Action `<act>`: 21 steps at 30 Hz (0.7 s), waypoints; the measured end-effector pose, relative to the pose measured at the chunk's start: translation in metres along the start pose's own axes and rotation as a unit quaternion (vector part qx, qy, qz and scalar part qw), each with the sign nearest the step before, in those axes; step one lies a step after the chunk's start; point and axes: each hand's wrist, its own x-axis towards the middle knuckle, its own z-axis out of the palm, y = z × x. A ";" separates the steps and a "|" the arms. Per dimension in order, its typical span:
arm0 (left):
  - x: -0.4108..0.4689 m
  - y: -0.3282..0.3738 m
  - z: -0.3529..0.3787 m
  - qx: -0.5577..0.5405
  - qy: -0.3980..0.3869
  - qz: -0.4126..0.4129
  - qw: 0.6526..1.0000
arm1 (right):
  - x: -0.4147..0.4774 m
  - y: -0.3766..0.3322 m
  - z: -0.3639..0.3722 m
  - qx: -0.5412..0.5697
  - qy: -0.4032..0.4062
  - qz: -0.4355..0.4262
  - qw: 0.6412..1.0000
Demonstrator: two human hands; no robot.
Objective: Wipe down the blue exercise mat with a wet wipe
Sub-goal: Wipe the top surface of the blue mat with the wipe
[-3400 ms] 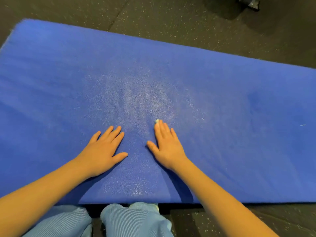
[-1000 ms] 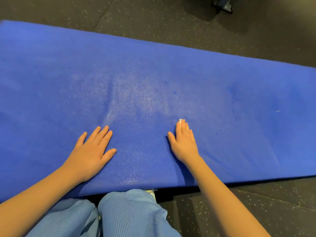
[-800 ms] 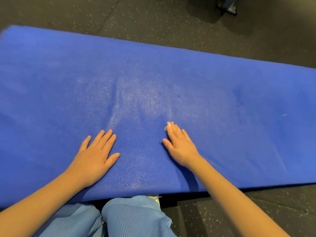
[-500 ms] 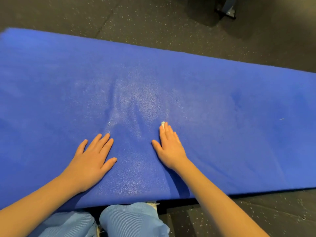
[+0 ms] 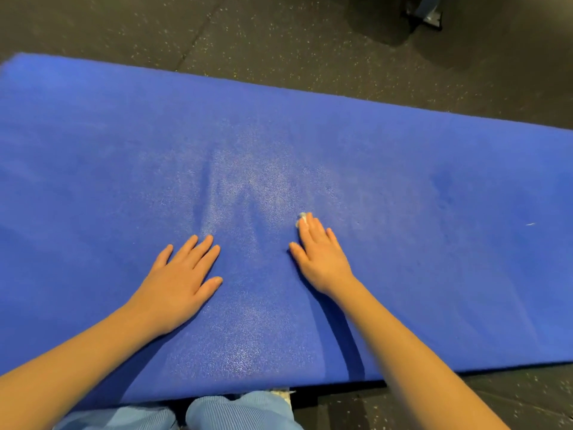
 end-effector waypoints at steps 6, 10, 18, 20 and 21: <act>0.003 -0.006 0.003 0.044 -0.003 0.022 0.999 | 0.038 0.006 -0.010 -0.006 0.025 0.078 0.997; 0.020 -0.018 -0.003 0.081 0.001 0.057 0.995 | 0.024 -0.001 -0.001 -0.048 -0.008 -0.060 0.997; 0.082 -0.043 -0.032 0.059 0.017 0.042 0.997 | 0.095 0.006 -0.022 -0.026 0.055 0.077 0.995; 0.089 -0.046 -0.030 0.073 0.017 0.049 0.996 | 0.087 -0.003 -0.017 -0.051 0.024 -0.032 0.998; 0.090 -0.047 -0.028 0.088 0.015 0.051 0.995 | 0.087 0.001 -0.018 -0.074 0.013 -0.065 0.995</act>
